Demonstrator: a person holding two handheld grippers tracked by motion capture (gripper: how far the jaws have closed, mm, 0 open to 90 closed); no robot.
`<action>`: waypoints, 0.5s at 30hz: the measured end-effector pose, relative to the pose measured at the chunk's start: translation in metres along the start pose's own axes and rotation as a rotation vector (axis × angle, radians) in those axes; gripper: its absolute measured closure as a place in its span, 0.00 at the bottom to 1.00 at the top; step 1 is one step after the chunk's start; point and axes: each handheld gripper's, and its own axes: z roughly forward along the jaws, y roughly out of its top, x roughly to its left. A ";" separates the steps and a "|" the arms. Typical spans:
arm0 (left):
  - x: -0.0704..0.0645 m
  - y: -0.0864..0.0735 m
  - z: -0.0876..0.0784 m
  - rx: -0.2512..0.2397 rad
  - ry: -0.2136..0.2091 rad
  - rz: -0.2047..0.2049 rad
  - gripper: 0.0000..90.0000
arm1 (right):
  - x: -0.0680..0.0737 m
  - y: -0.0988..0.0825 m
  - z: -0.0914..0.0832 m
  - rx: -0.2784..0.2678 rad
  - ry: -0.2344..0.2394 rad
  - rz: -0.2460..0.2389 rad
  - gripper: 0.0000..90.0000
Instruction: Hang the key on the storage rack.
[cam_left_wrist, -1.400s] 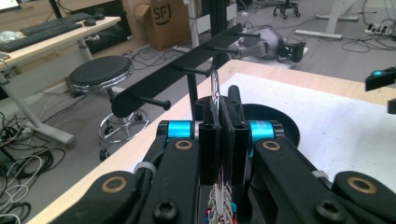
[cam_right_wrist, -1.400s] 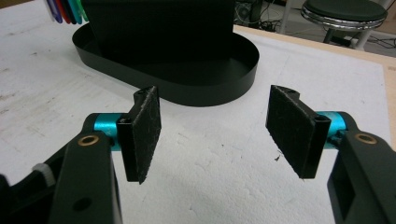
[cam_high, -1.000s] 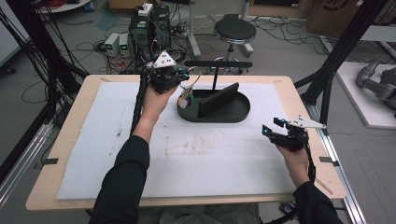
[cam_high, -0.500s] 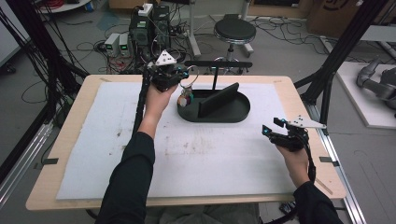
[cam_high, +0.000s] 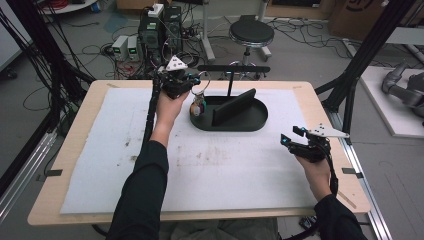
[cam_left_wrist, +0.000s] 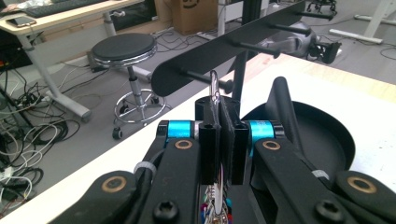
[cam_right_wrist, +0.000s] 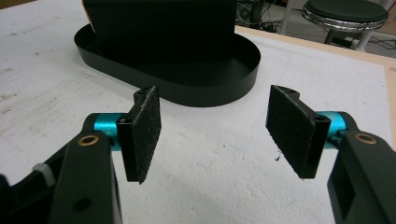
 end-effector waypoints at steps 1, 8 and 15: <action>0.001 0.000 0.000 -0.004 0.005 -0.005 0.96 | 0.000 0.000 0.000 -0.002 0.000 -0.003 0.40; 0.003 -0.003 0.005 -0.009 0.020 -0.028 0.96 | 0.000 0.000 0.000 0.001 0.002 0.002 0.40; 0.002 -0.005 0.007 -0.005 0.032 -0.028 0.95 | -0.001 0.000 0.000 0.001 0.004 0.001 0.40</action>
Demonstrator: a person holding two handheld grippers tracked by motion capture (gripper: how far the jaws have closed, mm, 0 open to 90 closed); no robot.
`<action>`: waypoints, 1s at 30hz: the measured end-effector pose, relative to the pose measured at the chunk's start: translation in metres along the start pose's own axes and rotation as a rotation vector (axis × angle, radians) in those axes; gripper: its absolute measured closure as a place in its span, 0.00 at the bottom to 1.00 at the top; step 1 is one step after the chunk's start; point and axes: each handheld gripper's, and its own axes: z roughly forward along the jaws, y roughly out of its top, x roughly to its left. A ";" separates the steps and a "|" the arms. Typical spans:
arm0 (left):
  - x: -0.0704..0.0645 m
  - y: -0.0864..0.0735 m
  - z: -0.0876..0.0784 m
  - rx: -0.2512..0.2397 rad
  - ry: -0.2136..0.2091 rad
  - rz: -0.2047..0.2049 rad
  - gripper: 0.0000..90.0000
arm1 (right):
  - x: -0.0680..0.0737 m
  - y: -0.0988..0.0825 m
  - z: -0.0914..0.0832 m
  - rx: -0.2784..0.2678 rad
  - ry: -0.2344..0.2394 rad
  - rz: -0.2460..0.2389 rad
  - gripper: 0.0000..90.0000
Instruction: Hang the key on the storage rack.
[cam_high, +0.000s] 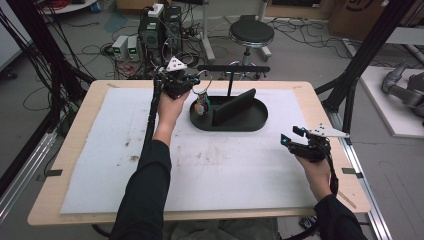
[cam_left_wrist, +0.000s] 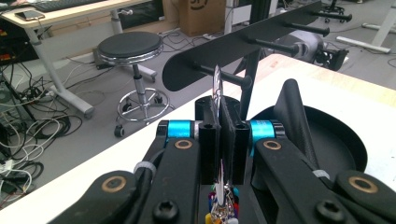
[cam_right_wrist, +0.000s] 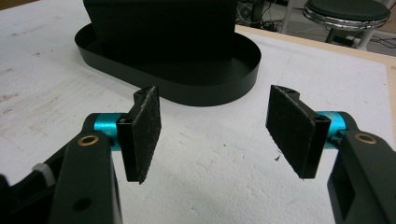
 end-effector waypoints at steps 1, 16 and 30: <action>0.000 0.000 0.000 0.000 0.003 0.000 0.95 | 0.000 0.000 0.000 0.000 0.001 0.000 0.40; 0.009 -0.011 -0.015 -0.007 0.080 -0.111 0.60 | -0.001 -0.001 0.001 0.003 0.000 0.003 0.40; -0.024 -0.036 -0.081 -0.034 -0.009 -0.063 0.42 | -0.004 -0.002 0.002 0.002 -0.001 0.021 0.40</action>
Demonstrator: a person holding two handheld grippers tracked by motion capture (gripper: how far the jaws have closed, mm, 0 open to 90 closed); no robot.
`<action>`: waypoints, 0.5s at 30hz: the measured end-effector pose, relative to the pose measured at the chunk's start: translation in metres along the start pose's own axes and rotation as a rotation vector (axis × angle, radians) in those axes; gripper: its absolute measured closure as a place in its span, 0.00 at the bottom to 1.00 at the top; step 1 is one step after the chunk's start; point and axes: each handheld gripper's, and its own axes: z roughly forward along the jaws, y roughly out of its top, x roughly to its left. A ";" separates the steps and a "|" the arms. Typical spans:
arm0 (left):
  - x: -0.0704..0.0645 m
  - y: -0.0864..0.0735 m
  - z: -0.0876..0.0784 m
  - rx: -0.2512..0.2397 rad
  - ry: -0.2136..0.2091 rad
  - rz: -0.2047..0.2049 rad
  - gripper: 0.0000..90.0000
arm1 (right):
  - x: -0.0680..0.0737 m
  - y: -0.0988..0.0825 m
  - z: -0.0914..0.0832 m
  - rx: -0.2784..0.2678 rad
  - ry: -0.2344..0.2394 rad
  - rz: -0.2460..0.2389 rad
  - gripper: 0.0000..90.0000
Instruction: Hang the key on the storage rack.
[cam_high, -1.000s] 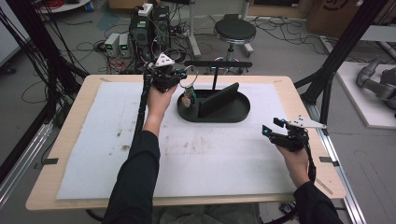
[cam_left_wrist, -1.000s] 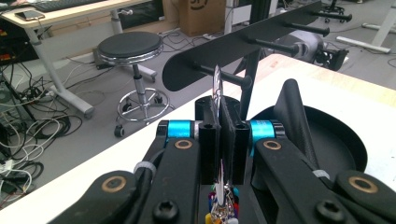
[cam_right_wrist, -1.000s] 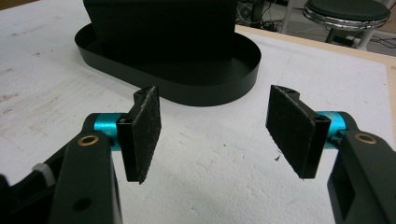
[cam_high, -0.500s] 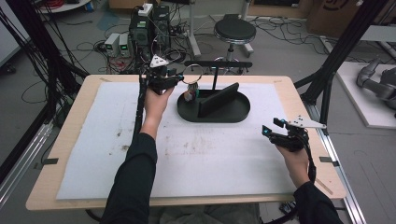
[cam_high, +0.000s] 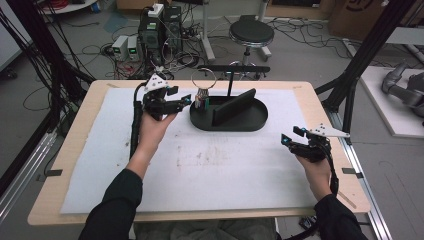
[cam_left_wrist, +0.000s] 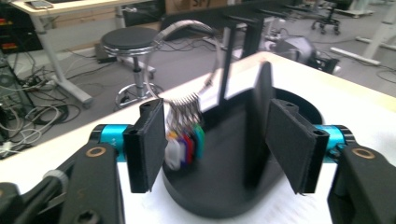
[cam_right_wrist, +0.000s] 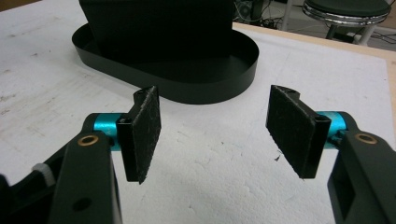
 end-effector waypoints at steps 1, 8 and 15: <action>-0.002 -0.002 -0.006 0.003 -0.007 0.004 0.42 | -0.001 0.000 0.000 -0.002 -0.002 0.004 0.40; -0.017 -0.030 -0.046 0.021 -0.047 0.012 0.33 | -0.001 0.000 -0.001 -0.007 -0.010 0.008 0.40; -0.024 -0.069 -0.076 0.004 0.002 0.053 0.30 | -0.001 0.001 0.000 -0.015 -0.017 0.007 0.40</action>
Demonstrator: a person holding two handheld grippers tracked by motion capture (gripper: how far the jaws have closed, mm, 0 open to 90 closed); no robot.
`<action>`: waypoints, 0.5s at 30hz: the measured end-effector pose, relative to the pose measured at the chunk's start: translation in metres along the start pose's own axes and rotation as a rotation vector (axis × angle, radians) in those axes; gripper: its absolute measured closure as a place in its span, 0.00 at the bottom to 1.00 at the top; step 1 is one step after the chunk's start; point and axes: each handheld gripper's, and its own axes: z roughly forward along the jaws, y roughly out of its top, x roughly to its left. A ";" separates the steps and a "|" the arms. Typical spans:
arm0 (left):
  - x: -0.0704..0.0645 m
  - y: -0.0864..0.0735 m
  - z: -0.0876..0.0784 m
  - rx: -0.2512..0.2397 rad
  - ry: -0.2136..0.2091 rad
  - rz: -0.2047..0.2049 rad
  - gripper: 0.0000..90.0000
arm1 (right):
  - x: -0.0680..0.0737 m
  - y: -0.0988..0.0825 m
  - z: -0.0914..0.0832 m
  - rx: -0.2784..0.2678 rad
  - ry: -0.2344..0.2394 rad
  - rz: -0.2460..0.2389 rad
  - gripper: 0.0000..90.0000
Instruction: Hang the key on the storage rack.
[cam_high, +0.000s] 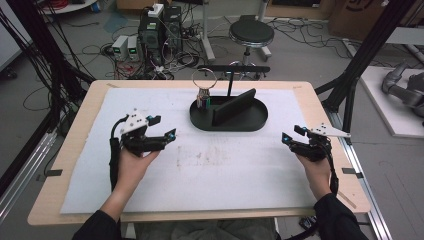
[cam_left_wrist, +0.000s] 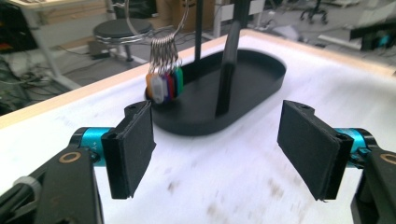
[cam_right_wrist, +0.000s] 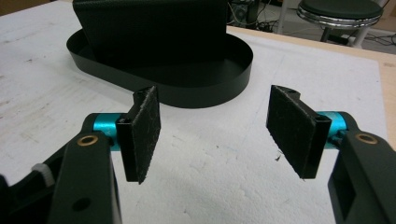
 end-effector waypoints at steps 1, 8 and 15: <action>0.000 -0.006 -0.004 -0.005 0.007 0.000 0.30 | 0.000 0.000 0.000 -0.002 -0.002 -0.003 0.40; 0.005 -0.030 -0.019 0.001 0.045 0.003 0.30 | 0.000 0.001 -0.006 -0.015 -0.021 0.004 0.40; 0.018 -0.036 -0.026 -0.018 0.079 -0.025 0.29 | 0.000 0.001 -0.006 -0.009 -0.020 0.005 0.40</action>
